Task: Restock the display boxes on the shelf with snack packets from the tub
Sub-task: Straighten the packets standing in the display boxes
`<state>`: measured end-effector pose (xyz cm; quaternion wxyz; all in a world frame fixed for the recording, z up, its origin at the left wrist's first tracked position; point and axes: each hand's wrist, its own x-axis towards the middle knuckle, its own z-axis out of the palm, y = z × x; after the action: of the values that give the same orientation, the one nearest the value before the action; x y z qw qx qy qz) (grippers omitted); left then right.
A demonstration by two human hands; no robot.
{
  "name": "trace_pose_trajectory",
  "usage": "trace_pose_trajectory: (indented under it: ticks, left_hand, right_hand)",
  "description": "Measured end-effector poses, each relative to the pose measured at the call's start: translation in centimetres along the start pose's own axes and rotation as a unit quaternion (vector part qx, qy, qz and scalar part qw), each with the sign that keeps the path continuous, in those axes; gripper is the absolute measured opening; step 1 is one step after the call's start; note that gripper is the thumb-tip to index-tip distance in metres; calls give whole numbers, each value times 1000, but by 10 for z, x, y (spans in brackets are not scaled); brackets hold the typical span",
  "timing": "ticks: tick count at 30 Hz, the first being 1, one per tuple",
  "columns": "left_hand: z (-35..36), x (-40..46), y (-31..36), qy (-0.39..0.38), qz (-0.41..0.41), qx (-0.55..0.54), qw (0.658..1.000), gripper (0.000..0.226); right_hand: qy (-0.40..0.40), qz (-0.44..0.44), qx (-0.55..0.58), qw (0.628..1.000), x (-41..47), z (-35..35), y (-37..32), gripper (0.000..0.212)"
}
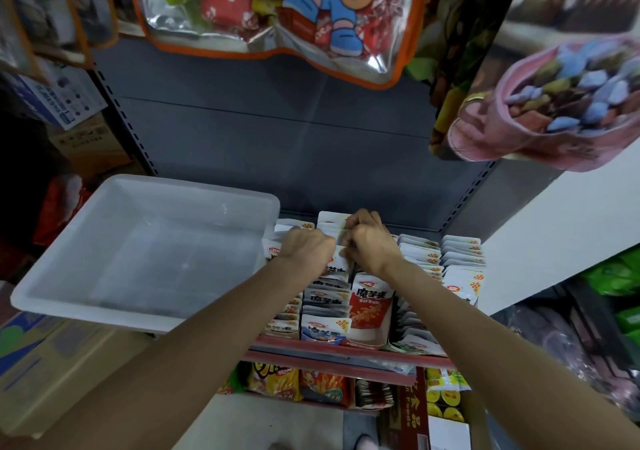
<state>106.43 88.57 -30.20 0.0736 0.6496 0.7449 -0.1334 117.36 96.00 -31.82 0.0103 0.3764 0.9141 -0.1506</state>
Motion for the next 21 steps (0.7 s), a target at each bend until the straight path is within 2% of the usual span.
trace_pose_trajectory:
  ticks: [6, 11, 15, 18, 21]
  left_hand:
    - [4, -3, -9, 13, 24, 13, 1000, 25]
    - [14, -11, -10, 57, 50, 6, 997, 18]
    - [30, -17, -20, 143, 38, -124, 981, 13]
    - [36, -21, -22, 229, 59, -147, 960, 7]
    - [40, -24, -22, 290, 70, -152, 942, 20]
  right_hand:
    - [4, 5, 16, 1000, 0, 1, 1, 14]
    - [14, 3, 22, 1000, -1, 3, 2, 15]
    - [41, -4, 21, 999, -4, 8, 4, 17]
    - [99, -24, 26, 994, -10, 12, 4, 17]
    - [217, -55, 22, 974, -16, 17, 4, 8]
